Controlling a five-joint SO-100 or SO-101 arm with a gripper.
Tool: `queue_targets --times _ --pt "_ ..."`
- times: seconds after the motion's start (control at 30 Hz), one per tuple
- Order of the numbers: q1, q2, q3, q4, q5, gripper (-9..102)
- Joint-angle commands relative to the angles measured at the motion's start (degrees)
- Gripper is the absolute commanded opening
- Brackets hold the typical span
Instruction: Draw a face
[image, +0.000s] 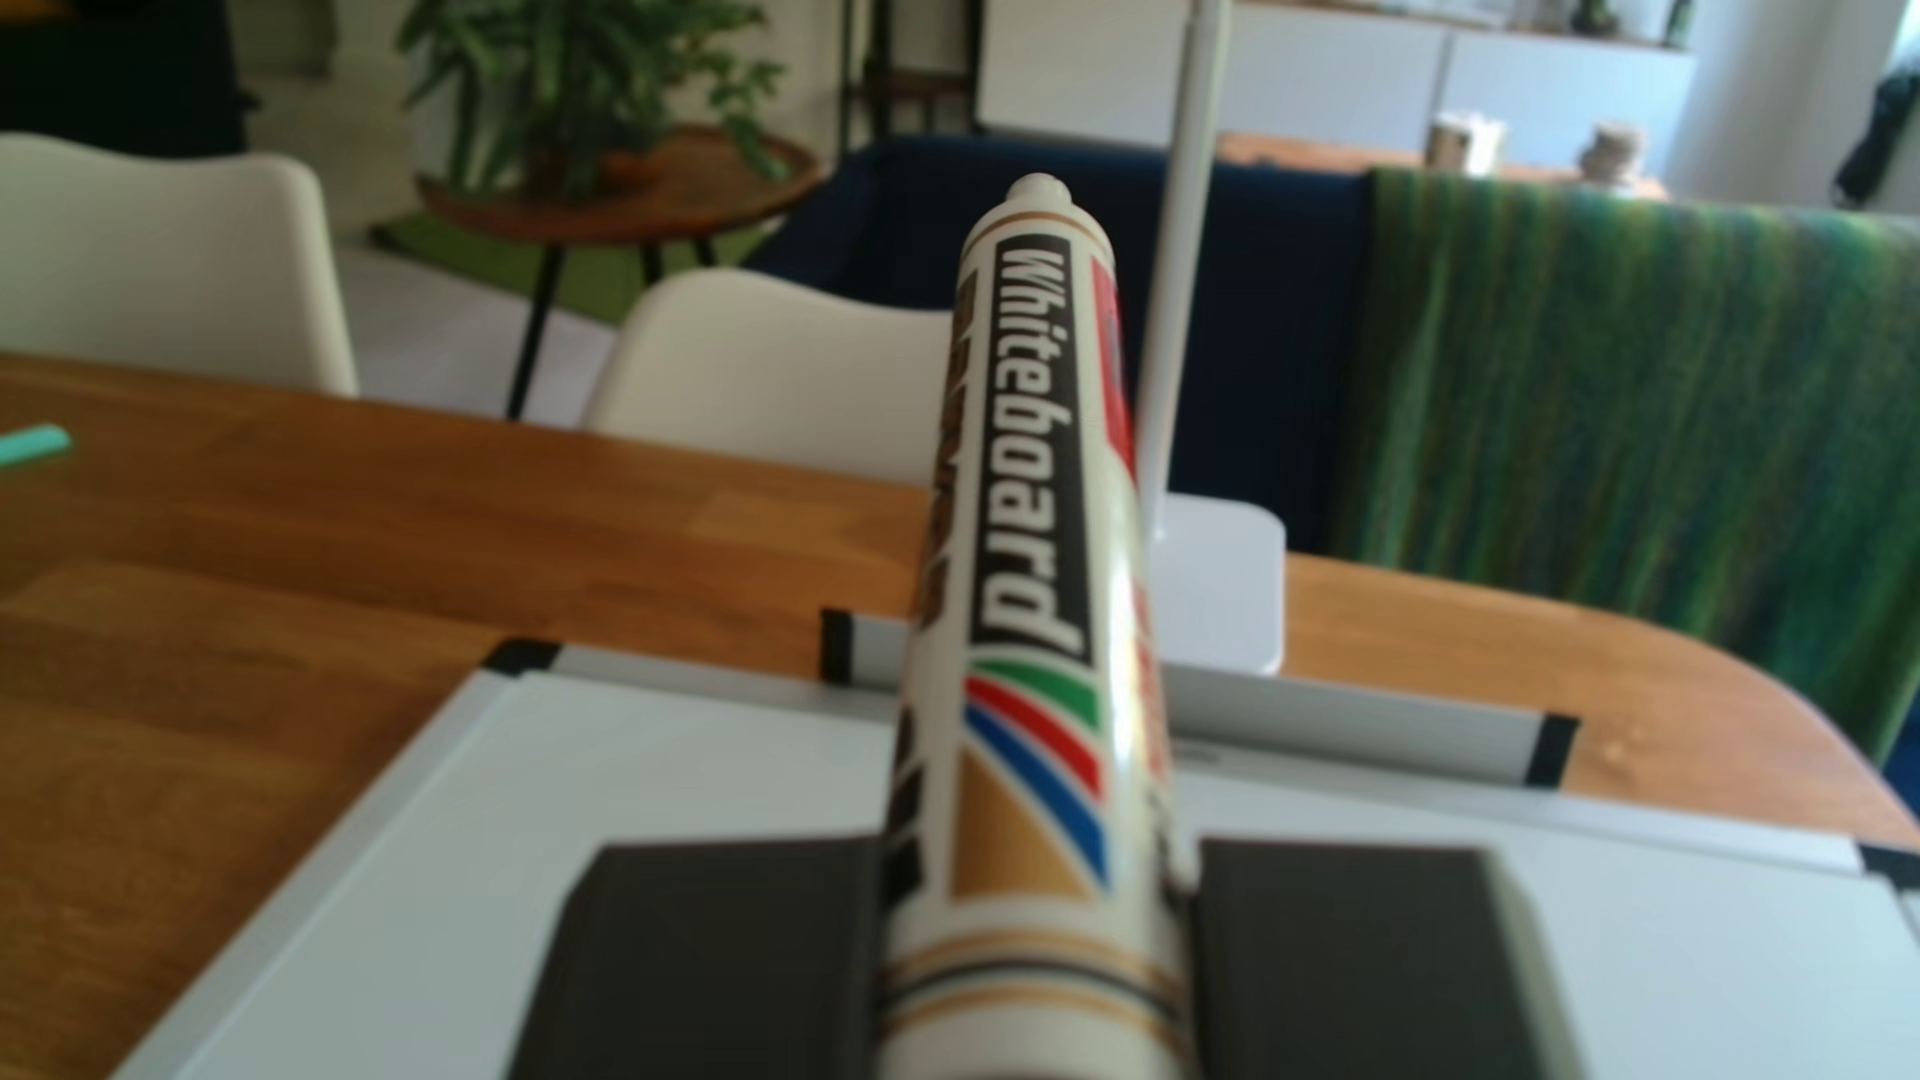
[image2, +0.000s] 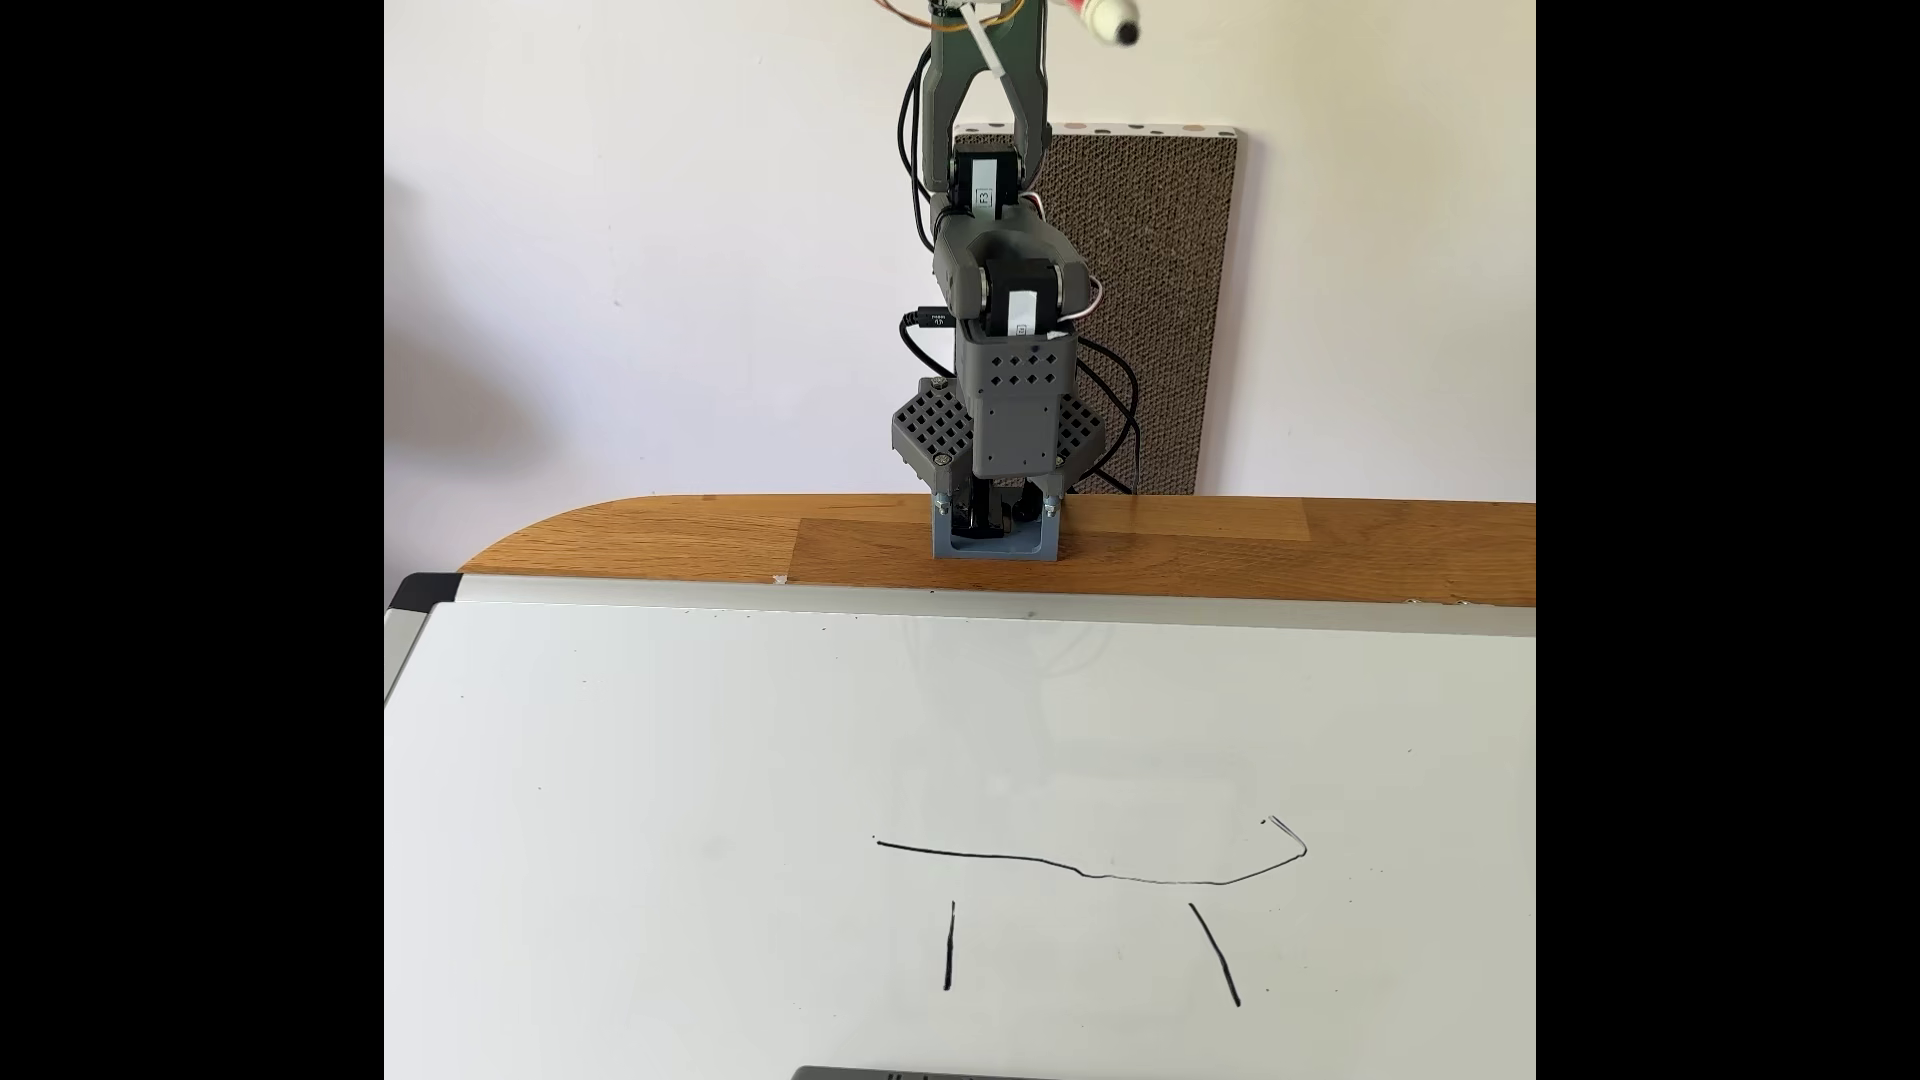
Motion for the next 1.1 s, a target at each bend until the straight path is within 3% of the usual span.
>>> queue_targets --times 0.0,0.37,0.6,1.07 --pt "-0.5 0.9 0.8 0.3 0.3 -1" --pt "-0.4 4.0 3.3 0.4 0.5 -1" --pt "0.1 13.9 15.4 0.5 0.6 -1" --pt "0.2 12.7 15.3 0.4 1.7 -1"
